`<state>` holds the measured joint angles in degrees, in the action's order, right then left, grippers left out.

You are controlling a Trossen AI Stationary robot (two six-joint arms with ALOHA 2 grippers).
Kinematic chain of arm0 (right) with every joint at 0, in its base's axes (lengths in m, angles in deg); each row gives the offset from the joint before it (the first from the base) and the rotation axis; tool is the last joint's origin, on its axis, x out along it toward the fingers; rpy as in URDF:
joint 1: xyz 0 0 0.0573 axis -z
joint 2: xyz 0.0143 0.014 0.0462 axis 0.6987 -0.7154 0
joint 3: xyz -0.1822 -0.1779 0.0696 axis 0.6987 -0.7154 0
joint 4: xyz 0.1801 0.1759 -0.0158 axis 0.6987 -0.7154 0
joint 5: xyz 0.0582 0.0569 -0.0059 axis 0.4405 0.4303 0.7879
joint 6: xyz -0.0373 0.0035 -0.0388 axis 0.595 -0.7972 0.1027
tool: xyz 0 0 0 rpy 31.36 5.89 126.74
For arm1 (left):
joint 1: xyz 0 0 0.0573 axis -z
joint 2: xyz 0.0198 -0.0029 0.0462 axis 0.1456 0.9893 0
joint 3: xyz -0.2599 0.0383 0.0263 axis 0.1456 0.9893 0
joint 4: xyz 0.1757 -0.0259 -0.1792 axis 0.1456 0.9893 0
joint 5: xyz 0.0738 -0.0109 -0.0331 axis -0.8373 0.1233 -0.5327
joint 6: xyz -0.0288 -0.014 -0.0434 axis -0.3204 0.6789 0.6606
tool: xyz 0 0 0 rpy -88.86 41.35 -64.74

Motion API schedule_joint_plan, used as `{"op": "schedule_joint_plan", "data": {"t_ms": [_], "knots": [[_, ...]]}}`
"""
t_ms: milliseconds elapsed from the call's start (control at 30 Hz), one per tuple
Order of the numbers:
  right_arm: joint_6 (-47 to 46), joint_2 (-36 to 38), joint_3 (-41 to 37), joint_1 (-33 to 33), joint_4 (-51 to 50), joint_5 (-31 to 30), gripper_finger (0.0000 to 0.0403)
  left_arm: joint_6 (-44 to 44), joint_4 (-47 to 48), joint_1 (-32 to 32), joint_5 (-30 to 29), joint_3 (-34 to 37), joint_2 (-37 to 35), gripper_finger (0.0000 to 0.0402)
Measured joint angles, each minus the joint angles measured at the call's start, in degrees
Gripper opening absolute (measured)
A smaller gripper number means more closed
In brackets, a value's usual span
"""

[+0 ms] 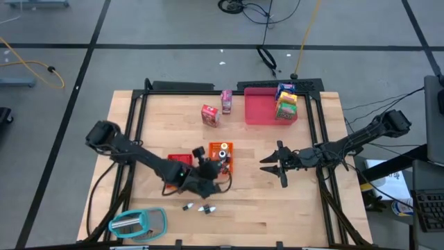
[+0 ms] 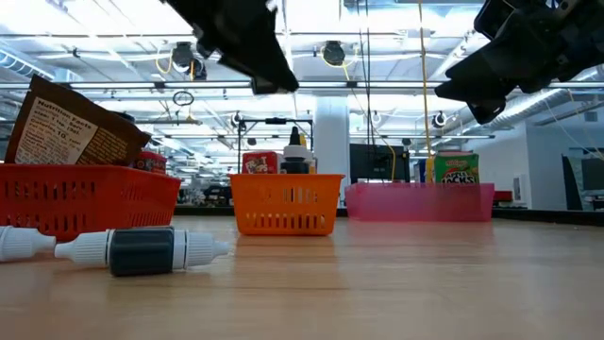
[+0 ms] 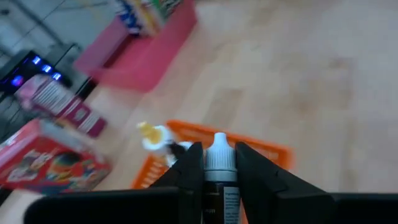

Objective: Pick & Place Kitchen Items
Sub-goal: Put the small right brown food coloring bottle into the orange bin

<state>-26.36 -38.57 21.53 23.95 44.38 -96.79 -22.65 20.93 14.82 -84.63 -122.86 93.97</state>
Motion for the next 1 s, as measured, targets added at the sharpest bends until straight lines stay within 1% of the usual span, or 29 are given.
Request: {"op": "schedule_joint_plan", "data": {"t_ms": [167,300,400,467,600,700,767,833,1000], "knots": [[0.0,0.0,0.0,0.0,-0.04,0.0,0.013,3.79,4.45,-4.33,-0.12,-0.02,-0.03,0.0049],[0.0,0.0,0.0,0.0,-0.3,-0.01,0.013,5.84,5.34,-7.44,0.2,-0.02,-0.03,0.0052],[0.0,0.0,0.0,0.0,-0.34,-0.01,0.013,7.46,5.35,-9.39,1.58,-0.02,-0.03,0.0074],[0.0,0.0,0.0,0.0,-0.34,0.0,0.013,8.74,5.45,-10.43,2.73,-0.02,-0.05,0.0081],[0.0,0.0,0.0,0.0,-0.36,-0.01,0.013,10.38,5.52,-11.88,5.12,-0.02,-0.05,0.0073],[0.0,0.0,0.0,0.0,-0.37,0.0,0.013,10.64,5.53,-12.37,5.2,-0.02,-0.05,0.0062],[0.0,0.0,0.0,0.0,-0.37,0.01,0.013,10.66,5.53,-12.49,5.35,-0.02,-0.05,0.0061],[0.0,0.0,0.0,0.0,-0.37,0.01,0.013,10.66,5.53,-12.64,5.45,-0.02,-0.03,0.007],[0.0,0.0,0.0,0.0,-0.37,0.0,0.013,10.76,5.53,-12.62,5.5,-0.02,-0.05,0.0111]]}}
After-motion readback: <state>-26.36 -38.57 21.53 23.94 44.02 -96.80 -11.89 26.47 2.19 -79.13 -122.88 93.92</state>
